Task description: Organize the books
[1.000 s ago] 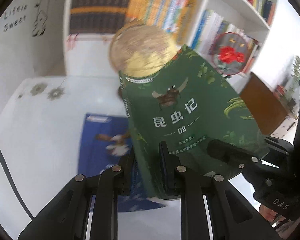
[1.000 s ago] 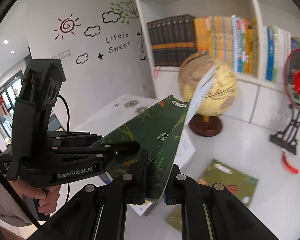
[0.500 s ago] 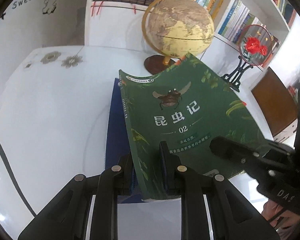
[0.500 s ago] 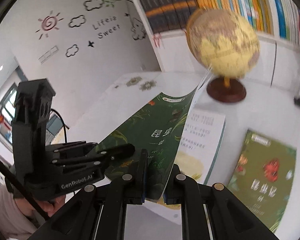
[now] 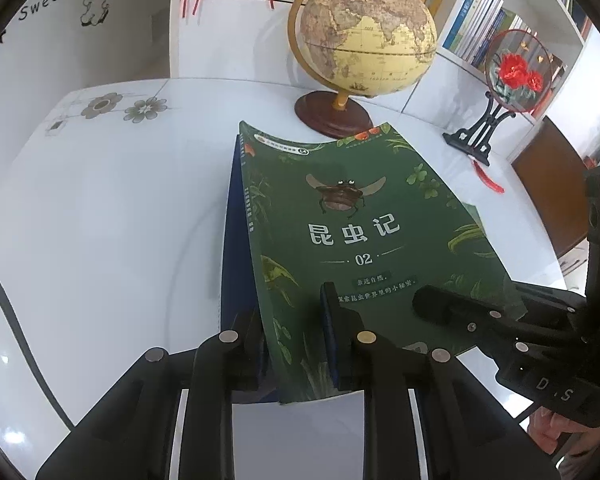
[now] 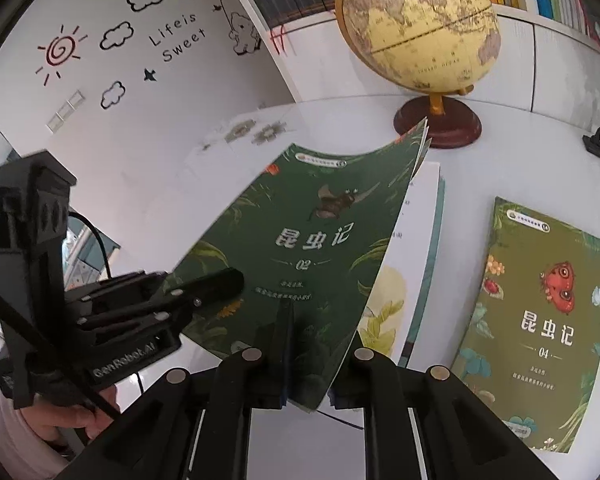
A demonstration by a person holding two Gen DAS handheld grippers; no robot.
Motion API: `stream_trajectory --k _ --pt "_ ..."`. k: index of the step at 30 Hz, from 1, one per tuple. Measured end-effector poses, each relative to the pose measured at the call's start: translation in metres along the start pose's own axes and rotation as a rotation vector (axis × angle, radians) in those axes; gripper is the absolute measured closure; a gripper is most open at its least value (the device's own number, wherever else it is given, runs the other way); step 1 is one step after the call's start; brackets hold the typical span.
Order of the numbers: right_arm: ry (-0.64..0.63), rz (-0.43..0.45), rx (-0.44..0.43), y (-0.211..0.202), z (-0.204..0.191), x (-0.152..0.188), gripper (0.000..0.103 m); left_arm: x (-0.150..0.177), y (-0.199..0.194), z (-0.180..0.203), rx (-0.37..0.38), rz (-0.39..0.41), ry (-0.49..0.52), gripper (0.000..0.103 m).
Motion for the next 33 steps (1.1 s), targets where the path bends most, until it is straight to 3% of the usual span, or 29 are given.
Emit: stream_trajectory --k 2,8,13,19,21,27,33 --pt "0.012 -0.007 0.001 0.002 0.002 0.002 0.09 0.002 0.002 -0.001 -0.015 -0.016 0.008 0.076" --pt "0.06 -0.043 0.007 0.008 0.008 0.006 0.087 0.009 0.003 -0.014 -0.073 -0.053 -0.019 0.073" --pt "0.13 -0.065 0.011 0.008 0.013 0.009 0.061 0.014 0.001 -0.022 -0.1 -0.091 -0.028 0.072" --pt "0.144 -0.055 0.018 0.0 0.018 0.011 0.054 0.013 -0.005 -0.017 -0.131 -0.092 -0.004 0.056" --pt "0.154 -0.057 0.018 -0.004 0.022 0.013 0.052 0.011 -0.008 -0.013 -0.136 -0.083 -0.004 0.055" --pt "0.187 -0.037 0.034 -0.026 0.046 0.016 0.052 -0.007 -0.021 0.015 -0.056 -0.038 -0.054 0.055" --pt "0.253 0.009 0.083 -0.058 0.092 0.017 0.051 -0.031 -0.026 0.07 0.036 0.021 -0.035 0.055"
Point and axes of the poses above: each gripper's, at about its wrist camera, not at the fingertips, and y roughly the way its jaws point, z to its right, x to its underside, the point moved 6 cm from there along y, roughly the way its jaws point, and after that the axes turned 10 degrees about z, right-handed, at the moved point
